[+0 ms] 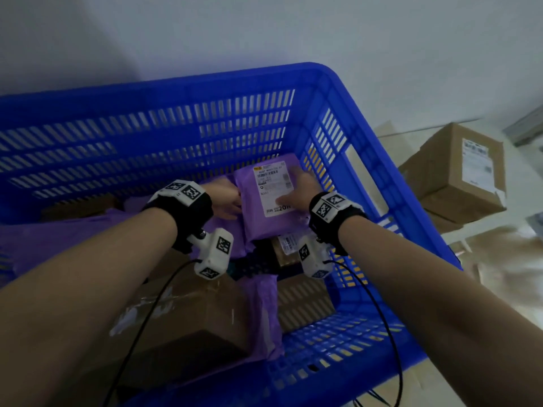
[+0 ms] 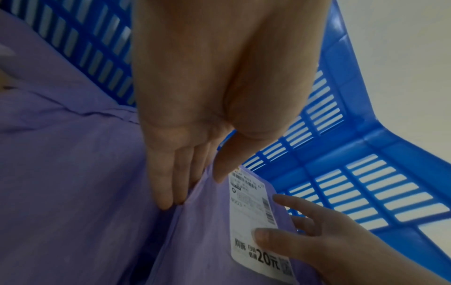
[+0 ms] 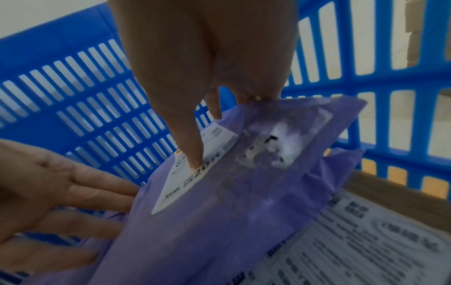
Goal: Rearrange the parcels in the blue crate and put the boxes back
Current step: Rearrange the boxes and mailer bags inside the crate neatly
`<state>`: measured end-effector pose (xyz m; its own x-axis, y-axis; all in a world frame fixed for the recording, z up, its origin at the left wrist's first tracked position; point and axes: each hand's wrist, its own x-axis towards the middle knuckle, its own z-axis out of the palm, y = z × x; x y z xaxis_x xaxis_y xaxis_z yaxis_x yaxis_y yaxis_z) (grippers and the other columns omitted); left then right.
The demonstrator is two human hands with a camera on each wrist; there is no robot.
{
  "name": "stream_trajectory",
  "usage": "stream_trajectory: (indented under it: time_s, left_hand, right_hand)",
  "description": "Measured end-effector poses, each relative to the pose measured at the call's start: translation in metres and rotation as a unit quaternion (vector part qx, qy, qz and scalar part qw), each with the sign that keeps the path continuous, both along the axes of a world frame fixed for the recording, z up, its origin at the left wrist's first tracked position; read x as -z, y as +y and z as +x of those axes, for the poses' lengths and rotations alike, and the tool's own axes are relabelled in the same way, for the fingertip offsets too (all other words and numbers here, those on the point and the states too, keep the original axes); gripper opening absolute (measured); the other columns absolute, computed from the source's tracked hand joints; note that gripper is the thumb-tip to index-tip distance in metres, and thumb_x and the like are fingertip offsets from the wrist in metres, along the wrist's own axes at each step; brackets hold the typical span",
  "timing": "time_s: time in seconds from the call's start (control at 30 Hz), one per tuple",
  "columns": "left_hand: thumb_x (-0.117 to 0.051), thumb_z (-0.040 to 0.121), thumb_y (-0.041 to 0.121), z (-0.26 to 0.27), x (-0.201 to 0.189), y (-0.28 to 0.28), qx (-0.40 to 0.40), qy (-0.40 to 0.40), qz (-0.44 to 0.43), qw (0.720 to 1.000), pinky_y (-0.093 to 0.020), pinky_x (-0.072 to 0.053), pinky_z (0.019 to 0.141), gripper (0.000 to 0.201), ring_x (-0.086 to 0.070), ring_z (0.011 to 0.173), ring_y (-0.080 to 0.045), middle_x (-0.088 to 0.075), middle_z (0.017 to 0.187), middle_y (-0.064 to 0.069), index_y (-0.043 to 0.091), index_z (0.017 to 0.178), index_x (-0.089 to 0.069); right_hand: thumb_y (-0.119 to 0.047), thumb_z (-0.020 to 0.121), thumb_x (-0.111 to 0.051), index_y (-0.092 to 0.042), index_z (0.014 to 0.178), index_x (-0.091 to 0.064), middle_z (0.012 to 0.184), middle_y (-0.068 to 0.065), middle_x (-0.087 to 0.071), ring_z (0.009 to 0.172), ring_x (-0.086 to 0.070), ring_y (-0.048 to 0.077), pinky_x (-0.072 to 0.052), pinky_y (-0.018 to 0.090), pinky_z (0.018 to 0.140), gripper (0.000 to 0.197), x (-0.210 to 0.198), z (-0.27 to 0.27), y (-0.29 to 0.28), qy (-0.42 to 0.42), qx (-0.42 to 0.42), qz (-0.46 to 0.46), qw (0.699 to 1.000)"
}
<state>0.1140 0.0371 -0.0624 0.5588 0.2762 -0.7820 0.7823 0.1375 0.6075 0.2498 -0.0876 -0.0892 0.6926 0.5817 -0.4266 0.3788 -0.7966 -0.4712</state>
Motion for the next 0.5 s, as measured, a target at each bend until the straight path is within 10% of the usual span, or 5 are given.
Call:
stream_trajectory:
  time_s: [0.17,0.5]
  left_hand:
    - [-0.045,0.094,-0.002,-0.005,-0.001,0.009,0.011,-0.017,0.078,0.997,-0.029,-0.050,0.073,0.031,-0.057,0.076,-0.019,-0.056,0.103,-0.012,-0.001,0.124,-0.054]
    - [-0.054,0.095,0.012,-0.071,-0.054,0.038,0.092,-0.014,0.178,0.980,-0.025,-0.047,0.066,0.034,-0.057,0.098,-0.021,-0.061,0.097,-0.005,0.008,0.128,-0.054]
  right_hand:
    - [-0.024,0.076,-0.076,-0.010,0.140,-0.035,0.140,0.019,-0.035,0.125,-0.046,0.035,-0.042,0.038,0.104,0.078,-0.013,0.004,0.003,-0.024,-0.045,-0.030,0.998]
    - [-0.030,0.085,-0.068,-0.007,0.126,-0.053,0.119,0.015,-0.062,0.101,-0.059,0.023,-0.046,0.027,0.079,0.049,-0.069,-0.056,0.022,0.034,-0.186,0.043,0.981]
